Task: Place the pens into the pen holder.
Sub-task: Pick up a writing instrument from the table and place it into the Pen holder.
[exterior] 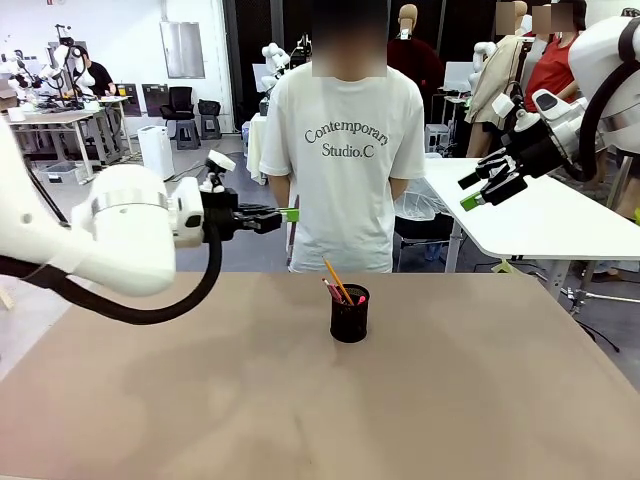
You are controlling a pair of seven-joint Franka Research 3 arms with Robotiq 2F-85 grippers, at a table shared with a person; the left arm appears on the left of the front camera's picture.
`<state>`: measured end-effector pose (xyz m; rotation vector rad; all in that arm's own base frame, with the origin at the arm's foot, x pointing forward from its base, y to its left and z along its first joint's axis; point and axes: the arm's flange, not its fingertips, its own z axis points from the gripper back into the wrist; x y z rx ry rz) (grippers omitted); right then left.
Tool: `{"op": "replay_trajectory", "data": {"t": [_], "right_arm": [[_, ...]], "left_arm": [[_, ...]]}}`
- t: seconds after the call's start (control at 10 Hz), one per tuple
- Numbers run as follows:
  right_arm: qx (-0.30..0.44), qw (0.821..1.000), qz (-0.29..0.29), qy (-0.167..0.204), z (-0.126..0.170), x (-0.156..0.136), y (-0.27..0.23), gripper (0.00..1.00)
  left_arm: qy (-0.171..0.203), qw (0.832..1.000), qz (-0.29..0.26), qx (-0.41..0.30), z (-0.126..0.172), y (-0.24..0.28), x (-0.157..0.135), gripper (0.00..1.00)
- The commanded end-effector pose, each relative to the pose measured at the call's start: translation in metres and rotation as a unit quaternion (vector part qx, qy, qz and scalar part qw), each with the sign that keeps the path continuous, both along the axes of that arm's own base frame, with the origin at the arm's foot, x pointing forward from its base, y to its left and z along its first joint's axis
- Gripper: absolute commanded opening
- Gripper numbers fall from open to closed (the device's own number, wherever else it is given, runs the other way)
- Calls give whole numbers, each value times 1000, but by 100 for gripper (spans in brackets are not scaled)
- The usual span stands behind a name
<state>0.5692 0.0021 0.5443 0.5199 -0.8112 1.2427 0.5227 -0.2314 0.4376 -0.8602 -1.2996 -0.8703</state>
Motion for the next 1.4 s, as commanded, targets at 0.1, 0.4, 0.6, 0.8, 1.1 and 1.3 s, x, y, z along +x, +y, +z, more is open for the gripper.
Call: {"op": "replay_trajectory", "data": {"t": [0.1, 0.4, 0.6, 0.8, 1.1, 1.3], "right_arm": [[1, 1000, 3, -2, 3, 2, 1, 100], [1, 1000, 3, -2, 3, 2, 1, 100], [1, 1000, 3, -2, 3, 2, 1, 100], [1, 1000, 3, -2, 3, 2, 1, 100], [1, 1000, 3, -2, 3, 2, 1, 100], [1, 1000, 3, -2, 3, 2, 1, 100]], "left_arm": [[-68, 997, -26, -38, -28, -32, 29, 0], [-59, 995, -43, -66, -55, -64, 47, 0], [-59, 995, -62, -60, -72, -77, 53, 0], [-71, 992, -85, -61, -84, -88, 58, 0], [-45, 992, -104, -58, -105, -94, 60, 0], [-44, 992, -106, -55, -107, -94, 58, 20]]}}
